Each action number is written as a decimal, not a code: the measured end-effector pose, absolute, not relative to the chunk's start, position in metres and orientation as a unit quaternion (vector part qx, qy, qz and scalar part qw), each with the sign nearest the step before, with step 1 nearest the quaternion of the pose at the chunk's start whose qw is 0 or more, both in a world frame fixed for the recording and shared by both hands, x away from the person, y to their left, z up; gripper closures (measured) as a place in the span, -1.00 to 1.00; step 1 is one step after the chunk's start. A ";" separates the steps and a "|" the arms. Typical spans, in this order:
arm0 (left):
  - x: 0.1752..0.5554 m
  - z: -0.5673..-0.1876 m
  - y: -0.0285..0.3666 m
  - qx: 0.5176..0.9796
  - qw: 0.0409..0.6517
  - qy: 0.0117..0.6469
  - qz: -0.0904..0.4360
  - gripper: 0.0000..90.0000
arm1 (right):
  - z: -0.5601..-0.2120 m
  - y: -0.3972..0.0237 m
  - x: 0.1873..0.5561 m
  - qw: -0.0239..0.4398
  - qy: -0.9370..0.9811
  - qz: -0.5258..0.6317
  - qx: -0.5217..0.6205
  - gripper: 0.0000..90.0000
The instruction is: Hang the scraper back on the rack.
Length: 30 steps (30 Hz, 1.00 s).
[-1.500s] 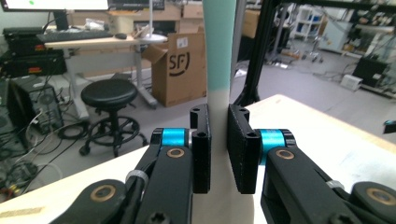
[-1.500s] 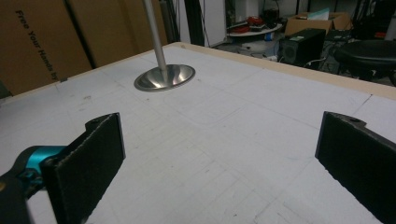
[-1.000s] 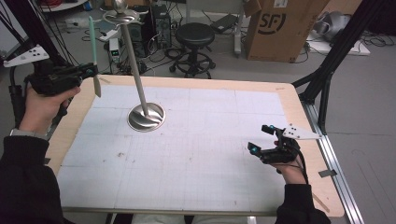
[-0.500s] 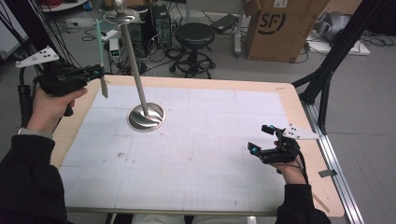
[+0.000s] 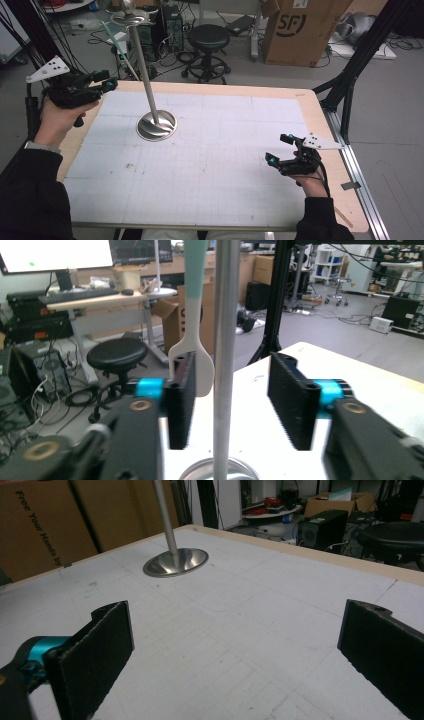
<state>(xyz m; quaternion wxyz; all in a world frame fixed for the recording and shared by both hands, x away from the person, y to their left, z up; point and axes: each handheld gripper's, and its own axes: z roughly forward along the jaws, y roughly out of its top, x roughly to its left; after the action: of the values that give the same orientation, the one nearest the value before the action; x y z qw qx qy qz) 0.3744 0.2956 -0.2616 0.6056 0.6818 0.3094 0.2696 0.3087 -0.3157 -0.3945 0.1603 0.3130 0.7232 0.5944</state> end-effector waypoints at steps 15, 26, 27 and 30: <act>0.355 -0.310 0.276 0.710 0.591 0.268 0.273 -0.56 | -0.396 -0.314 0.309 0.159 0.727 0.591 0.312 -1.00; 0.341 -0.366 0.241 0.719 0.609 0.250 0.223 -0.89 | -0.395 -0.317 0.309 0.161 0.723 0.594 0.314 -1.00; 0.339 -0.369 0.239 0.718 0.611 0.251 0.218 -0.89 | -0.395 -0.317 0.309 0.160 0.723 0.595 0.313 -1.00; 0.336 -0.374 0.236 0.722 0.611 0.248 0.212 -0.96 | -0.395 -0.316 0.309 0.161 0.723 0.594 0.313 -1.00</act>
<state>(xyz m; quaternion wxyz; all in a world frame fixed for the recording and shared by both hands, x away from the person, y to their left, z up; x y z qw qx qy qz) 0.3356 0.2358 -0.3745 0.6105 0.7216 0.2484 0.2116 0.3089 -0.3162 -0.3951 0.1609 0.3132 0.7233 0.5940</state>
